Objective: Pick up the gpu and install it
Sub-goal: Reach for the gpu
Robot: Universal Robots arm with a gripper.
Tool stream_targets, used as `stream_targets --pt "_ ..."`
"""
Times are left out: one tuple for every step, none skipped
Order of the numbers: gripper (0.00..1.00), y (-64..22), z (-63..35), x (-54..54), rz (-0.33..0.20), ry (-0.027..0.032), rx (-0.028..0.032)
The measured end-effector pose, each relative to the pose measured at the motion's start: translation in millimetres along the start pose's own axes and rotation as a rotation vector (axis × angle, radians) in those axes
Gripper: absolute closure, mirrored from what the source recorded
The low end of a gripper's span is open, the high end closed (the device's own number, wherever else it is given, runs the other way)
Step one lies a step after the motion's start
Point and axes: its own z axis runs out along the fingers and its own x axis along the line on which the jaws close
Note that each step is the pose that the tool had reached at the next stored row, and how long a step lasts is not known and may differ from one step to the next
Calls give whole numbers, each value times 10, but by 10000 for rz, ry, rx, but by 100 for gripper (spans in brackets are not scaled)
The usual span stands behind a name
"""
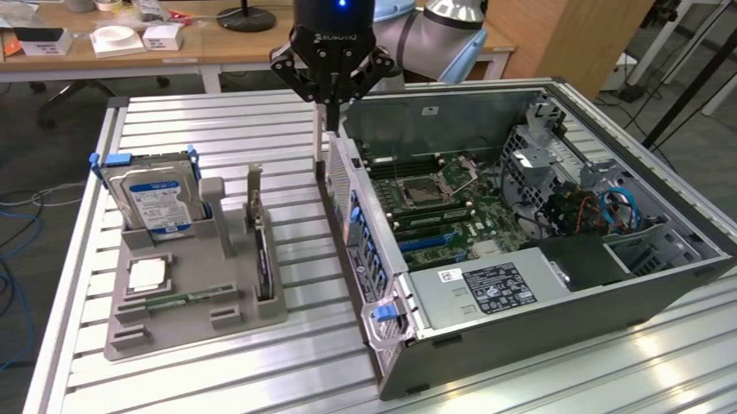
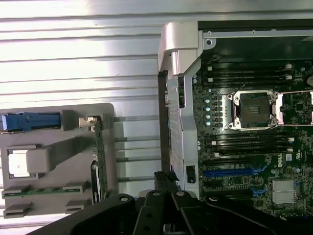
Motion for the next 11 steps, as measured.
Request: stream_targets --pt "89 0 -1 5 -1 1 1" --pt "89 -1 0 9 -1 0 0" --pt "89 -1 0 14 0 -1 -1" --pt "89 -1 0 18 0 0 -1" --pt "89 -1 -1 23 0 0 0" --pt "89 -2 -1 27 0 0 0" --pt "89 -2 -1 32 0 0 0" --pt "89 -2 -1 36 0 0 0" --pt "89 -3 -1 40 0 0 0" --pt "89 -3 -1 43 0 0 0" --pt "89 -3 -1 47 0 0 0"
